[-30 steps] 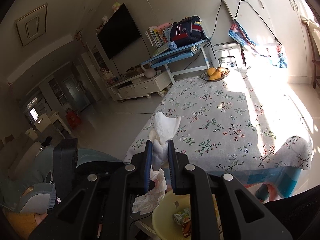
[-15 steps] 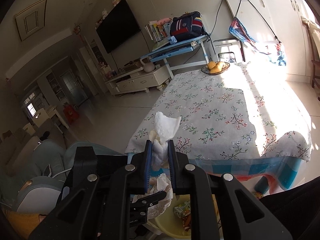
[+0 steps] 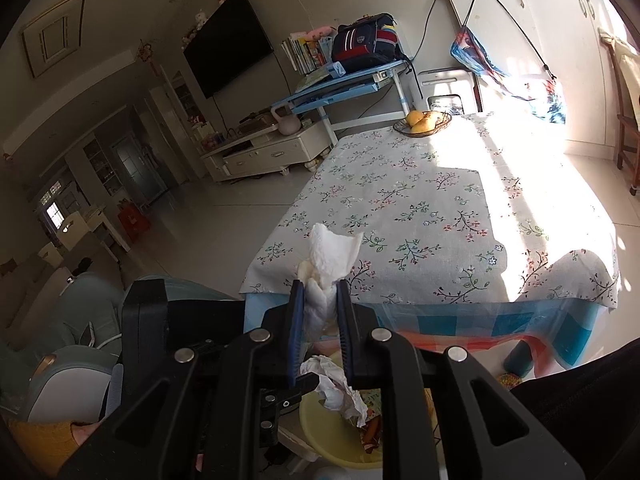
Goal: Collect trash
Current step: 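Open the left tool over the yellow basin to drop the large tissue, then lower the small tissue into the yellow basin and open the right tool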
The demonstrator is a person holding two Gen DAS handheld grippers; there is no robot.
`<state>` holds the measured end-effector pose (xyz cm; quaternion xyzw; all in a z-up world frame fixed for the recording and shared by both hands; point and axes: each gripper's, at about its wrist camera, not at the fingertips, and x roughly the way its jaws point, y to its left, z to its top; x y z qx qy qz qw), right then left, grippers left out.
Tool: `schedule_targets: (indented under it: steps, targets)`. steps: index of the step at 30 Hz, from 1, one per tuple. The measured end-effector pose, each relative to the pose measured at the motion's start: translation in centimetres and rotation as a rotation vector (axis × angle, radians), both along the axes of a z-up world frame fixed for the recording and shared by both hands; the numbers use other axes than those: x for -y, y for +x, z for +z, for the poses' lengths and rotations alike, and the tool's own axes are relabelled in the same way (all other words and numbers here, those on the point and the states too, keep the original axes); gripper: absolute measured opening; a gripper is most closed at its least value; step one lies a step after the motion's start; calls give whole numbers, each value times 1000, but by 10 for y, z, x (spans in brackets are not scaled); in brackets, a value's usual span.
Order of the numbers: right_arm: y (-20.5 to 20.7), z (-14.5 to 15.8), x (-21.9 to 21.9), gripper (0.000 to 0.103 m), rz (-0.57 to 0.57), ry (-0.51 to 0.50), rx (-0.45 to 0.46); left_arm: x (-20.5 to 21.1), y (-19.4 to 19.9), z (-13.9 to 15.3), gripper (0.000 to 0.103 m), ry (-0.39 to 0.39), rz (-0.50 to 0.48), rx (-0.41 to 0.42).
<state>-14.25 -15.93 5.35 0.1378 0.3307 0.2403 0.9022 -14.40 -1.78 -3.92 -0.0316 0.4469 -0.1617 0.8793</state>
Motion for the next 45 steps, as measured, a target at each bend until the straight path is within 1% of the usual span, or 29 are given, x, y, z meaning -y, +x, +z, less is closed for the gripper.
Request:
schedule_targets:
  steps: [4,10,13,20,24,31,40,45]
  targets:
    - [-1,-1,-1,18,0,-9,-5,-6,-1,3,76,3,33,21]
    - [-6,2,-2,18,-6,-12,8,-16,-8,16,81,17,91,112]
    - [-9,3,-1,18,-7,-13,13,-19,-9,20,82,22,114,137]
    - [-10,-1,-7,19,8,-26,0,-23,-8,21,83,38,151,157]
    - [-7,-9,-17,19,33,-59,-34,-27,-9,21,84,39,172,164]
    - [-9,-18,-29,19,72,-106,-52,-29,-8,21,85,45,192,168]
    - [-6,-40,-47,19,123,-200,-123,-31,-8,22,86,45,208,178]
    - [-2,-53,-52,20,127,-237,-165,-32,-8,22,87,42,220,181]
